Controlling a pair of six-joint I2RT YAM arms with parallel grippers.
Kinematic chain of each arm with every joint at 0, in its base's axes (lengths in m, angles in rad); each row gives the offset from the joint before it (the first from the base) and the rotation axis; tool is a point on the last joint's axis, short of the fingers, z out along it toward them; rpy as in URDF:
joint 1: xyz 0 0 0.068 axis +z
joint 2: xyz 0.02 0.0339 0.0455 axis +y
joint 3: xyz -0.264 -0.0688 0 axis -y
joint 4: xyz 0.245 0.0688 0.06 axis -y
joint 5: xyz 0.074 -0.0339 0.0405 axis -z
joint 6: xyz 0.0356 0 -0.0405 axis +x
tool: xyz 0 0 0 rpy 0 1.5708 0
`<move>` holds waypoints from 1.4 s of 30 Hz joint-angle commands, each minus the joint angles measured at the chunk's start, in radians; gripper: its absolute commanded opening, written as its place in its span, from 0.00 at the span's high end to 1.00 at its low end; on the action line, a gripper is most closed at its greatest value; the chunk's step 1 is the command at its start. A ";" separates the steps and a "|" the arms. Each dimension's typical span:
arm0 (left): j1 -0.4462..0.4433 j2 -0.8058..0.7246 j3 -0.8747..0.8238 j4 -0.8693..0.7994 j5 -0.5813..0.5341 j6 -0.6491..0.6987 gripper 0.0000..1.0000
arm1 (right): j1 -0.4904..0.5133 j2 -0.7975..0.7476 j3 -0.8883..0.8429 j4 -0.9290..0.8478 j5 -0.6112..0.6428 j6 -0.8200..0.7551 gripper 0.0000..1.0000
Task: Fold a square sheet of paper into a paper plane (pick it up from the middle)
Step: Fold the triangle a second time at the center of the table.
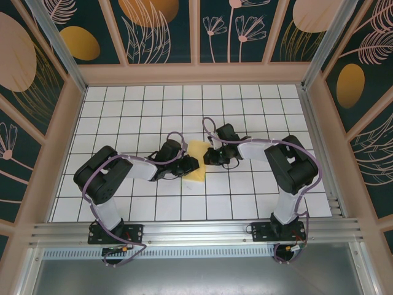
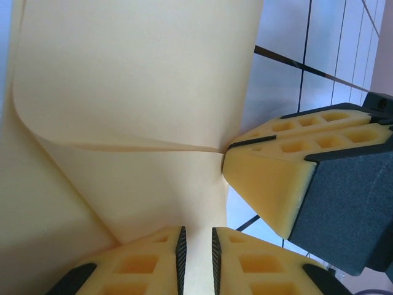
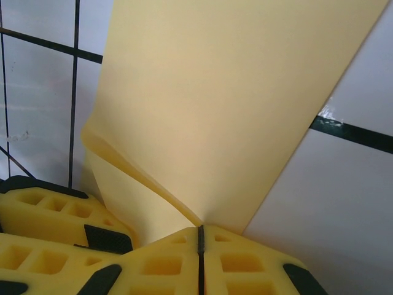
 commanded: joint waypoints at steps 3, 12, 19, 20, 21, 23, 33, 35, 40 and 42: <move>-0.008 0.022 0.020 -0.065 -0.028 0.015 0.78 | 0.004 0.003 0.021 -0.009 0.029 -0.017 0.92; -0.012 0.031 0.045 -0.122 -0.047 0.039 0.78 | 0.004 -0.068 0.015 -0.026 0.078 -0.002 0.83; -0.015 0.037 0.061 -0.169 -0.077 0.042 0.79 | 0.025 -0.134 -0.006 -0.038 0.167 0.012 0.79; -0.015 0.038 0.063 -0.176 -0.081 0.044 0.79 | 0.035 -0.135 -0.006 -0.040 0.164 0.013 0.80; -0.015 0.037 0.064 -0.179 -0.084 0.045 0.80 | 0.043 -0.134 -0.006 -0.040 0.155 0.012 0.81; -0.017 0.038 0.068 -0.186 -0.089 0.044 0.80 | 0.057 -0.127 -0.012 -0.032 0.126 0.021 0.83; -0.020 0.036 0.071 -0.212 -0.118 0.035 0.82 | 0.066 -0.069 -0.033 -0.011 0.102 0.044 0.90; -0.019 0.034 0.071 -0.214 -0.120 0.035 0.83 | 0.067 -0.056 -0.030 -0.009 0.099 0.043 0.91; -0.020 0.032 0.071 -0.218 -0.125 0.028 0.83 | 0.068 -0.030 -0.028 -0.011 0.099 0.042 0.92; -0.019 0.031 0.071 -0.218 -0.126 0.027 0.83 | 0.068 -0.021 -0.029 -0.013 0.104 0.039 0.92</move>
